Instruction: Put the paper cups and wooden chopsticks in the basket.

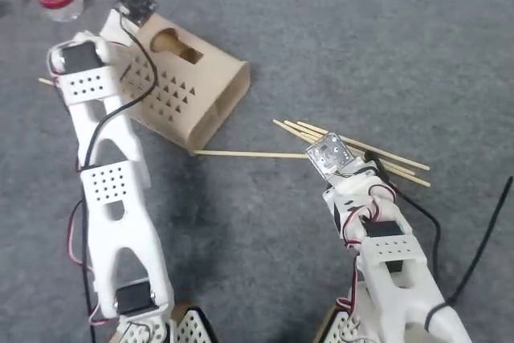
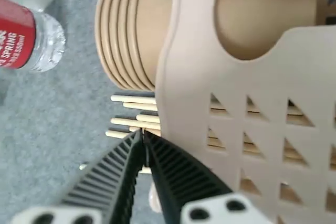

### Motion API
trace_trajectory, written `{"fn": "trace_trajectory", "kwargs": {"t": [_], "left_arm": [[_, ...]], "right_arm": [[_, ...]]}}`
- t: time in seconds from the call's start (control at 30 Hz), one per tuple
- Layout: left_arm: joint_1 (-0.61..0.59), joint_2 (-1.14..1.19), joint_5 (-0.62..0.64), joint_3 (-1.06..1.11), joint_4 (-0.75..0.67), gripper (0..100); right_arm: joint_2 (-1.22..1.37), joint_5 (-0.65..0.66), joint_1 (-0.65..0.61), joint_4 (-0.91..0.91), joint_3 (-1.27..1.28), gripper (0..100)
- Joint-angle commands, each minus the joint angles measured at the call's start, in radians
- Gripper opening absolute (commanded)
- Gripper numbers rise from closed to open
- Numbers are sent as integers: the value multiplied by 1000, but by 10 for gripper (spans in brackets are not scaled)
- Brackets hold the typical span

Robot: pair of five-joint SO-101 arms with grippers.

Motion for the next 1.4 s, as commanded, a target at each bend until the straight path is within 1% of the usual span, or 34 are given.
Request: {"fn": "trace_trajectory", "kwargs": {"t": [0.0,0.13,0.23,0.33,0.43,0.53,0.67,0.83,0.9,0.93,1.03,1.17,1.27,1.37], "left_arm": [[104,-21,-3,-1,104,20],[163,-66,-5,1,104,21],[181,-124,-5,-4,101,20],[124,-216,0,-2,57,20],[29,-292,64,-2,-11,20],[-54,-318,132,-1,-115,20],[-117,-245,184,1,-330,20],[-121,-14,198,1,-606,20],[-107,83,198,1,-680,20],[-101,126,198,1,-694,20],[-83,183,198,-1,-661,19],[-69,153,189,-1,-517,19],[-51,98,68,-1,-362,17],[-17,61,-83,-1,-144,13]], "right_arm": [[-15,9,-5,-16,-5,252],[-15,9,-7,-18,-5,252],[-15,9,-7,-16,-5,252],[-15,9,-7,-16,-5,252],[-15,9,-7,-18,-5,252],[-15,9,-7,-19,-5,252],[-15,9,-7,-18,-5,252],[-15,9,-7,-16,-5,252],[-15,9,-7,-16,-5,252],[-15,9,-7,-18,-5,252],[-15,9,-7,-19,-5,252],[-15,9,-7,-19,-5,252],[-15,9,-7,-19,-5,252],[-15,9,-7,-19,-5,252]]}}
